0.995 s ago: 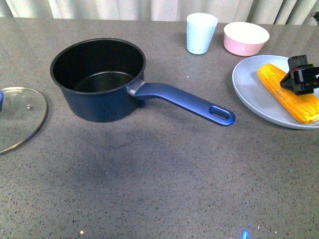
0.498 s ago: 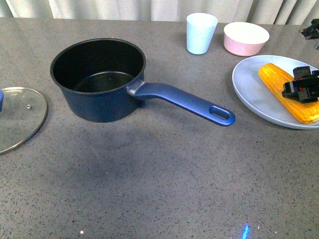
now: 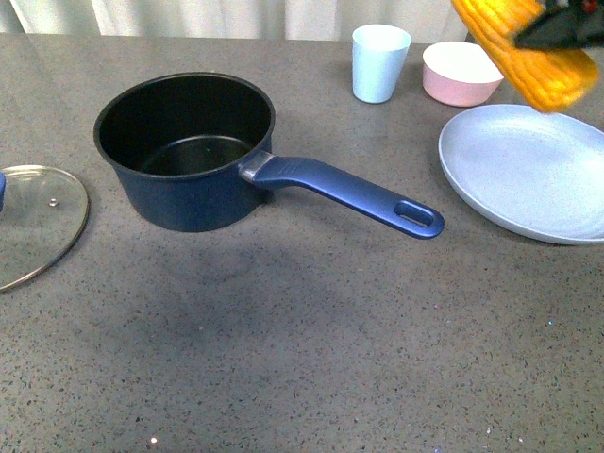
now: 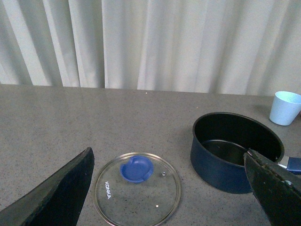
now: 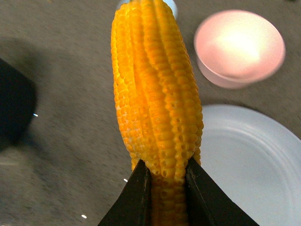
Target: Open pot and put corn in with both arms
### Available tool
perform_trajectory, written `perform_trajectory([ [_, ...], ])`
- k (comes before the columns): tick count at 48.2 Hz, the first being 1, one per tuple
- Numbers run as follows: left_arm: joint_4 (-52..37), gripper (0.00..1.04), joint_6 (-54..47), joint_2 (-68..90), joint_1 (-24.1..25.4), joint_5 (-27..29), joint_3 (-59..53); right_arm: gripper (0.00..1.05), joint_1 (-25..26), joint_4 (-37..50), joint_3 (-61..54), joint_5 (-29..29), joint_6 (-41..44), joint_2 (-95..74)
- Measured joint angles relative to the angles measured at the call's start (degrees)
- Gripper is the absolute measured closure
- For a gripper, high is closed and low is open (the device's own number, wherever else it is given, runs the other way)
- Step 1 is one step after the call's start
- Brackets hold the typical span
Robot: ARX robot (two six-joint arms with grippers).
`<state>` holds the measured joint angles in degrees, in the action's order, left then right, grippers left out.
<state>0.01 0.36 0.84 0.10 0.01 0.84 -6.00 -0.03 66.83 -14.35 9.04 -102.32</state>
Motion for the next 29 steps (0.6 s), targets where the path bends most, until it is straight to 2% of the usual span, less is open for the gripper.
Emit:
perform_trajectory([
  [7,0.0,0.09,0.0,0.0,0.0,0.0,0.0,0.93,-9.84,-2.73,7.63,-0.79,-1.79,-2.51],
  [15,0.0,0.09,0.0,0.0,0.0,0.0,0.0,0.94,-18.69,-7.74,19.28,-0.66,-2.01,-10.86],
  [23,0.0,0.09,0.0,0.0,0.0,0.0,0.0,0.95,-24.04,-11.15,27.91,0.0,-2.14,-19.06],
  [29,0.0,0.09,0.0,0.0,0.0,0.0,0.0,0.95,-26.27,-12.76,32.65,0.66,-2.29,-23.06],
])
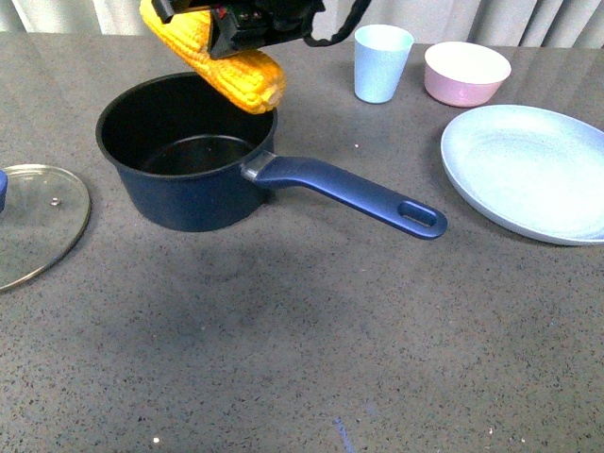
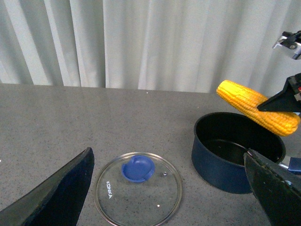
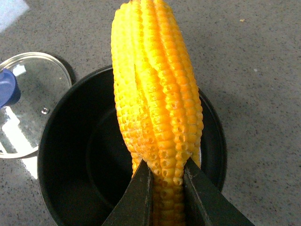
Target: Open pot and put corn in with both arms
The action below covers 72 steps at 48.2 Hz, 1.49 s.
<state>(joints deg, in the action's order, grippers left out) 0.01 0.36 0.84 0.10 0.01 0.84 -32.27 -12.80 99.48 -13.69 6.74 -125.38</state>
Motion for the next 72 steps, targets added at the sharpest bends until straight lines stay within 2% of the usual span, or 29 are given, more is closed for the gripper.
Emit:
perform_trajectory([
  [14,0.0,0.09,0.0,0.0,0.0,0.0,0.0,0.94,-2.62,-2.78,5.95,1.2,0.04,-4.72],
  [17,0.0,0.09,0.0,0.0,0.0,0.0,0.0,0.82,-2.89,-2.89,6.01,1.44,0.04,-5.22],
  [22,0.0,0.09,0.0,0.0,0.0,0.0,0.0,0.7,-3.04,-2.93,6.01,1.62,0.11,-5.49],
  [36,0.0,0.09,0.0,0.0,0.0,0.0,0.0,0.14,-2.93,-0.24,1.18,1.66,0.13,-4.44],
  [38,0.0,0.09,0.0,0.0,0.0,0.0,0.0,0.09,-2.78,0.22,0.31,1.66,-0.04,-4.0],
  [52,0.0,0.09,0.0,0.0,0.0,0.0,0.0,0.09,0.57,7.19,-7.82,0.13,-3.32,5.05],
  [57,0.0,0.09,0.0,0.0,0.0,0.0,0.0,0.09,3.72,10.71,-12.72,0.15,-5.31,11.96],
  [64,0.0,0.09,0.0,0.0,0.0,0.0,0.0,0.09,10.8,15.78,-25.49,1.49,-8.74,26.88],
  [72,0.0,0.09,0.0,0.0,0.0,0.0,0.0,0.09,14.67,18.73,-38.21,1.66,-10.78,39.47],
])
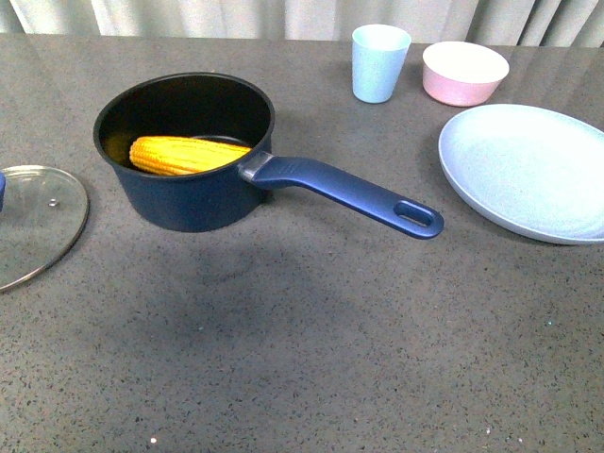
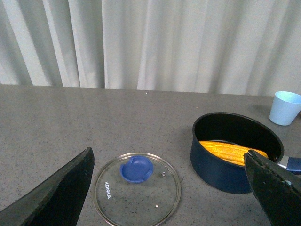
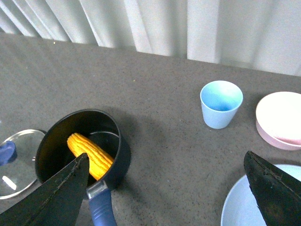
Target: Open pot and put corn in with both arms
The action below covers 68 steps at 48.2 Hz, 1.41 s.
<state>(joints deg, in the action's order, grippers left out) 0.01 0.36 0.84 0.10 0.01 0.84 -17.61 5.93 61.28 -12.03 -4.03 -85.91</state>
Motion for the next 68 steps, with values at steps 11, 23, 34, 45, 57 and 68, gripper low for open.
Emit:
perform_trajectory([
  [11,0.0,0.09,0.0,0.0,0.0,0.0,0.0,0.1,4.79,3.56,-11.08,1.81,-2.78,14.05],
  [23,0.0,0.09,0.0,0.0,0.0,0.02,0.0,0.63,7.32,29.57,-34.16,21.7,3.26,23.69],
  [34,0.0,0.09,0.0,0.0,0.0,0.02,0.0,1.03,10.91,31.65,-45.66,18.21,3.85,31.93],
  [45,0.0,0.09,0.0,0.0,0.0,0.0,0.0,1.03,12.76,31.41,-50.56,16.72,3.85,37.35],
  [57,0.0,0.09,0.0,0.0,0.0,0.02,0.0,1.03,17.38,28.46,-54.99,12.07,3.87,44.76],
  [68,0.0,0.09,0.0,0.0,0.0,0.02,0.0,1.03,17.51,23.98,-57.66,12.02,3.87,51.87],
])
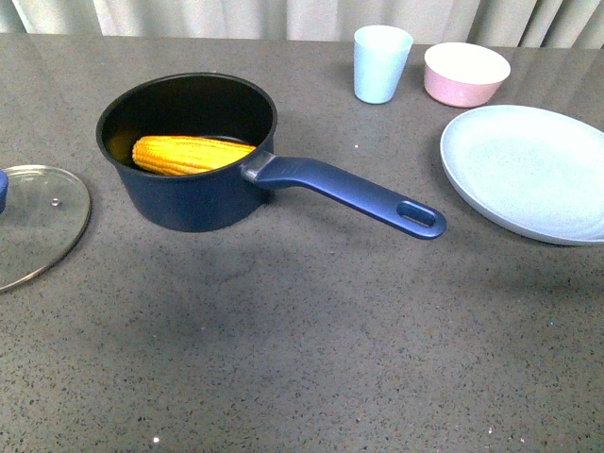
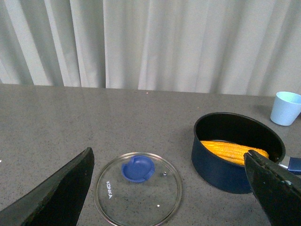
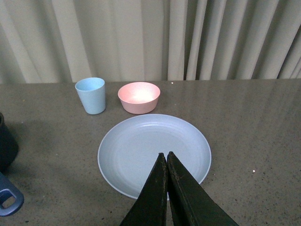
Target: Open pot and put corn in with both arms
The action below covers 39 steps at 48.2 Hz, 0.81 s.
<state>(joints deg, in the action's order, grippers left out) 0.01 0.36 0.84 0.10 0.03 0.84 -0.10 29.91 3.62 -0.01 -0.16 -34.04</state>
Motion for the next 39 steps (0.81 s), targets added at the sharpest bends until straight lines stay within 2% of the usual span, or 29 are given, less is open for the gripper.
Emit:
perform_trajectory([
  [12,0.02,0.09,0.0,0.0,0.0,-0.02,0.0,1.03,0.0,-2.97,-2.29,0.0,0.0,6.71],
  [39,0.0,0.09,0.0,0.0,0.0,0.0,0.0,1.03,0.0,-17.22,-2.29,-0.02,0.0,21.46],
])
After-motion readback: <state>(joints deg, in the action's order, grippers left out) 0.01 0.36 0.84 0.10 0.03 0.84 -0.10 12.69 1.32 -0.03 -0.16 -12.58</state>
